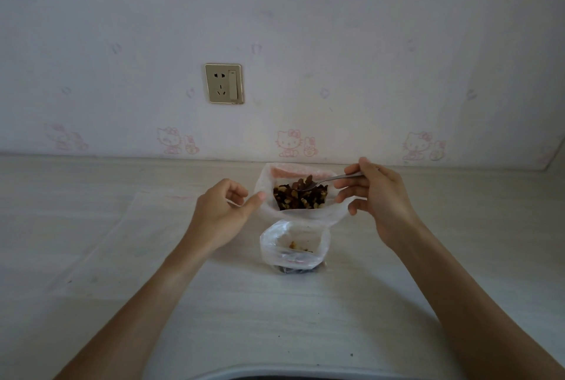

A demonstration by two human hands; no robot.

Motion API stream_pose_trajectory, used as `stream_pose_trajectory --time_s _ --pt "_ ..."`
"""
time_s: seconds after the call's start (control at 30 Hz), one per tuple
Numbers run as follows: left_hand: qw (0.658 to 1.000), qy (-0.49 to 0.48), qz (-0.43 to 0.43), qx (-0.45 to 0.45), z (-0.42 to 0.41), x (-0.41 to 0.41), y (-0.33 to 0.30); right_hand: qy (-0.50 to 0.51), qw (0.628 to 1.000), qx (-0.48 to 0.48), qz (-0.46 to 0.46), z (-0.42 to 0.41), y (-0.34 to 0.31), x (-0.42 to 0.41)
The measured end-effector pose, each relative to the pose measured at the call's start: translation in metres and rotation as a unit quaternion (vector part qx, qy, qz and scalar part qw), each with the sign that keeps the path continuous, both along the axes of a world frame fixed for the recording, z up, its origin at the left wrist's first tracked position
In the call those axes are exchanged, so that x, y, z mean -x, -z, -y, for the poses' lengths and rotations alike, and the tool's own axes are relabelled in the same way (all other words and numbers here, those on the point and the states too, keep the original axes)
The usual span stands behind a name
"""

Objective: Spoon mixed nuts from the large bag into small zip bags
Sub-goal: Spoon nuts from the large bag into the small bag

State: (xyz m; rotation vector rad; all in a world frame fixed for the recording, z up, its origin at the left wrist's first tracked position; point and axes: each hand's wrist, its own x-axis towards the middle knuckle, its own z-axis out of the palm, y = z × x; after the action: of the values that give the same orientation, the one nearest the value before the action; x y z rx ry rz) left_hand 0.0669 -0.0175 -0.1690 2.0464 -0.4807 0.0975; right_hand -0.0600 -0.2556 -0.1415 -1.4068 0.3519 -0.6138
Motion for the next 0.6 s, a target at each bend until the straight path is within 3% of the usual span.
stream_pose_trajectory --time_s 0.3,0.47,0.6 --pt "0.975 0.186 -0.047 -0.112 -0.008 0.024 -0.012 -0.058 0.997 0.034 0.021 0.0 -0.011 0.008" --pt "0.966 0.243 -0.038 -0.081 -0.005 0.028 -0.01 -0.109 0.985 0.129 0.022 -0.01 -0.015 0.011" --pt "0.962 0.261 -0.076 -0.03 -0.002 0.032 -0.011 -0.166 0.952 0.247 0.068 -0.022 -0.016 0.016"
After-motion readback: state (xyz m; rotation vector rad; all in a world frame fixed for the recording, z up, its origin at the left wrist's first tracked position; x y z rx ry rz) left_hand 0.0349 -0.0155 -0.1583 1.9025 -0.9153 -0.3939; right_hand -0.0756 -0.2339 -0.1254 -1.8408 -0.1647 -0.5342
